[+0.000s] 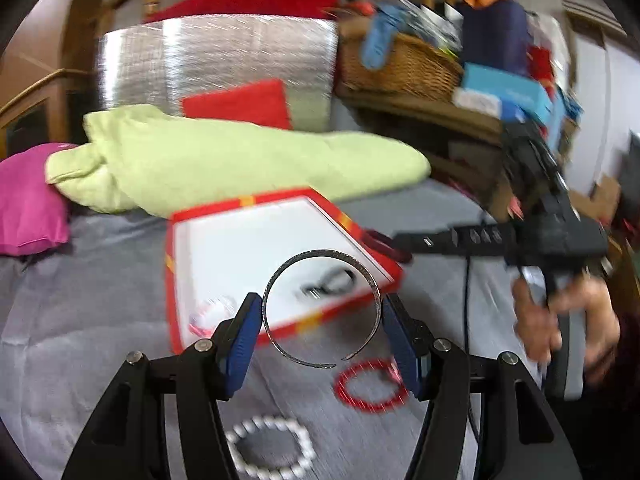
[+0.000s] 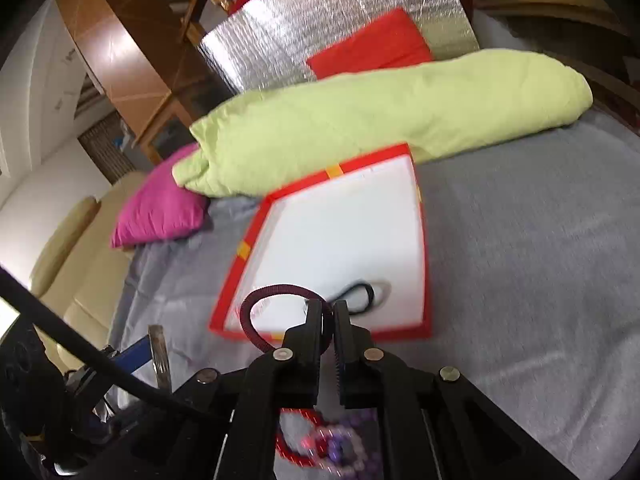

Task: Organize jewelry
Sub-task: 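Lower the bangle and hair tie into the red box and open both tools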

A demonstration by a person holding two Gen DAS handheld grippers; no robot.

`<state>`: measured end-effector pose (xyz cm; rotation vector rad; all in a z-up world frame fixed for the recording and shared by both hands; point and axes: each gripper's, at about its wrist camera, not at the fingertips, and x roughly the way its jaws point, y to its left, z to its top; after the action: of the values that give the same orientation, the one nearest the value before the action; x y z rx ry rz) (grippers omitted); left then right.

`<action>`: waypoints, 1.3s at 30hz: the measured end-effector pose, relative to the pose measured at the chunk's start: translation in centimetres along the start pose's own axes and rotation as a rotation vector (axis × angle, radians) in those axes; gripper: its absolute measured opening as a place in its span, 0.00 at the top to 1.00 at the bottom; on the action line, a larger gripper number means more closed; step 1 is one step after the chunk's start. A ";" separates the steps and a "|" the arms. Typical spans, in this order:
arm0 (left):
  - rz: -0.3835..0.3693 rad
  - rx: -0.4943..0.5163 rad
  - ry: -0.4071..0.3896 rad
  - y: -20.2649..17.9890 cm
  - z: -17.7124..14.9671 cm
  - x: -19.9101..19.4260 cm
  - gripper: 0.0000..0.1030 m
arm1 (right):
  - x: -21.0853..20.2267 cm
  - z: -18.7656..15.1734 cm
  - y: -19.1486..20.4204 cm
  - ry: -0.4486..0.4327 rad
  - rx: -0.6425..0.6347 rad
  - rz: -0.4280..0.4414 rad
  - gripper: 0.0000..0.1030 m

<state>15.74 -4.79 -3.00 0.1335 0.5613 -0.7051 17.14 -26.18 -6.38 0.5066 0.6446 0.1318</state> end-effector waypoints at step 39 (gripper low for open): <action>0.245 -0.062 0.218 6.0 2.6 15.0 0.38 | 10.9 5.6 -4.1 0.012 0.219 -0.173 0.77</action>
<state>30.05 -9.66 -9.16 0.2196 0.7604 -0.4364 29.02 -29.08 -10.49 0.6583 0.7153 -0.1001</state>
